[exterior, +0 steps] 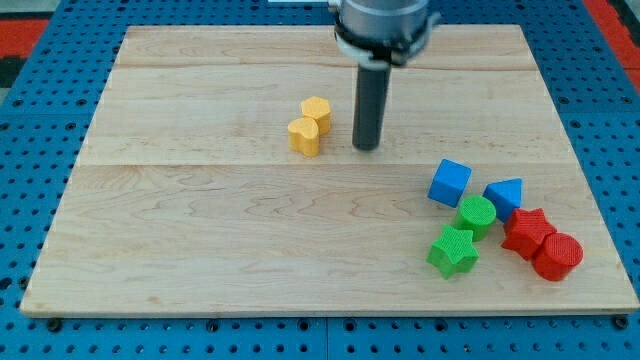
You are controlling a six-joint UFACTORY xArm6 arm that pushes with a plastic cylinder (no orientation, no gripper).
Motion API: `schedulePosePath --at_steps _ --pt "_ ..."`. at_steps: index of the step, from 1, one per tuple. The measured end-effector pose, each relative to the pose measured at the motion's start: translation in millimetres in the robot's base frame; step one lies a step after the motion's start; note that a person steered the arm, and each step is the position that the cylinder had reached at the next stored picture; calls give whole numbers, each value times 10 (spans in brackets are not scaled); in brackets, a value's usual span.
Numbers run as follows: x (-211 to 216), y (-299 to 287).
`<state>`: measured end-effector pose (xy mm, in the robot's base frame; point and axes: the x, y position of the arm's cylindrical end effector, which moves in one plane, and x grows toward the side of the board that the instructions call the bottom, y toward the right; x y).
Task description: Push the yellow heart closer to the blue cube
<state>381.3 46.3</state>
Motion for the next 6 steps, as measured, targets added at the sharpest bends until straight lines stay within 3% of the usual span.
schedulePosePath --at_steps 1,2,4,6 --pt "-628 -222" --pt "-277 -1042" --pt "348 -122" --pt "767 -648"
